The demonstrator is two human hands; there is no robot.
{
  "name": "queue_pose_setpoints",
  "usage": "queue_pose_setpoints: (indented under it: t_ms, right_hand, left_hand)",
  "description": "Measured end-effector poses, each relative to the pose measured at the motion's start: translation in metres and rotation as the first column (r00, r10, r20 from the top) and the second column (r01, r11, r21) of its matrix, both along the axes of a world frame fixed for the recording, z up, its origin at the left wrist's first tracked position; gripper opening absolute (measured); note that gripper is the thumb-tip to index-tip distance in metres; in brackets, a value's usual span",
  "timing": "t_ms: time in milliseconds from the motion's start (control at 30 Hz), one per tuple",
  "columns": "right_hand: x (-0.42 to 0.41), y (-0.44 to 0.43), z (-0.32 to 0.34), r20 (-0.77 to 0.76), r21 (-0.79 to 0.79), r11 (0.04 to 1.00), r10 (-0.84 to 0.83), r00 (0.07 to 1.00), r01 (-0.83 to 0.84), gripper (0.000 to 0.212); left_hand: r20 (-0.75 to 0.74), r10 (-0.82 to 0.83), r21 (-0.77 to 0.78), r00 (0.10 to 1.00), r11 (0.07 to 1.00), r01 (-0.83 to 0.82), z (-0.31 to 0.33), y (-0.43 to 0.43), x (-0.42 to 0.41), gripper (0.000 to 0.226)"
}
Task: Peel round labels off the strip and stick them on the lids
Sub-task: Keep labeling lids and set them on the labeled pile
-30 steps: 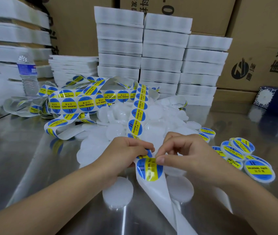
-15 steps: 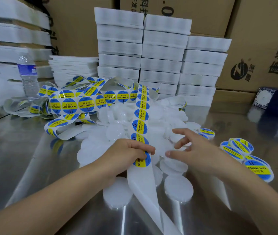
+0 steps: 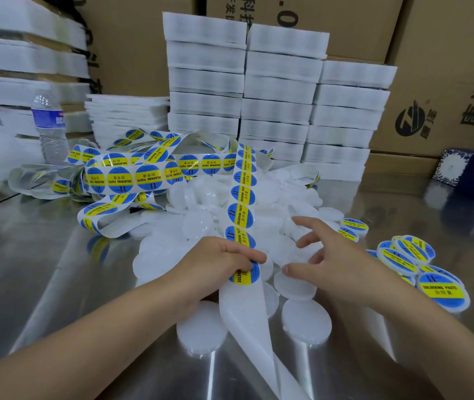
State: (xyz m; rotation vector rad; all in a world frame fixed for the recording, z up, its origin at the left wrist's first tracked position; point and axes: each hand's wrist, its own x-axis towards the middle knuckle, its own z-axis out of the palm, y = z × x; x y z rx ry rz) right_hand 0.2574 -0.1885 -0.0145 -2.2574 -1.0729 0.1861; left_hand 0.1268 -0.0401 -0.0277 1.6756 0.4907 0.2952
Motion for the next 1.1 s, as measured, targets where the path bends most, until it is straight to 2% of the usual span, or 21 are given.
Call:
queue_pose_setpoints:
  t_ms: [133,167,300,400,500,667,733,800,900,1000,1100]
  right_hand:
    - [-0.006,0.002,0.006,-0.269,0.26,0.964,0.124,0.955,-0.052,0.069]
    - [-0.007,0.002,0.006,-0.292,0.305,0.949,0.169,0.941,-0.076,0.069]
    - [-0.012,0.005,0.003,-0.095,0.398,0.9,0.236,0.967,-0.18,0.073]
    - [-0.015,0.005,0.0,0.021,0.415,0.882,0.234,0.972,-0.222,0.081]
    - [-0.018,0.004,-0.001,0.131,0.397,0.881,0.222,0.966,-0.256,0.084]
    - [-0.02,0.003,0.0,0.289,0.301,0.906,0.212,0.934,-0.298,0.082]
    - [-0.02,0.003,0.001,0.291,0.294,0.907,0.217,0.932,-0.303,0.08]
    - [-0.021,0.002,0.002,0.278,0.345,0.891,0.204,0.939,-0.296,0.076]
    - [-0.024,0.001,0.008,0.217,0.51,0.823,0.156,0.964,-0.248,0.054]
    - [-0.022,-0.001,0.017,0.023,0.668,0.729,0.18,0.983,-0.149,0.028]
    - [-0.018,-0.002,0.024,-0.215,0.708,0.705,0.272,0.938,-0.043,0.011]
  left_hand:
    - [0.005,0.006,0.029,1.0,1.0,-0.007,0.001,-0.001,0.0,0.036]
    - [0.01,0.004,0.036,1.0,0.999,-0.004,0.001,-0.001,0.0,0.035]
    - [-0.004,0.024,-0.053,1.0,0.998,-0.024,0.001,-0.002,0.0,0.015]
    - [0.002,-0.003,-0.08,1.0,0.997,0.003,0.001,-0.001,0.001,0.028]
    - [0.022,-0.031,-0.069,0.999,0.997,0.033,0.003,-0.001,0.001,0.036]
    - [0.019,-0.033,-0.036,0.999,0.999,0.033,0.004,-0.003,-0.002,0.018]
    - [0.018,-0.007,-0.045,1.0,0.999,0.008,0.004,-0.004,-0.002,0.016]
    - [0.016,0.01,-0.052,1.0,0.999,-0.009,0.004,-0.003,-0.001,0.015]
    - [0.021,0.021,-0.06,1.0,0.998,-0.02,0.002,-0.002,0.001,0.017]
    - [0.032,0.051,-0.091,0.998,0.995,-0.048,0.0,-0.001,0.002,0.018]
    - [0.046,0.063,-0.134,0.997,0.989,-0.057,0.001,-0.002,0.001,0.017]
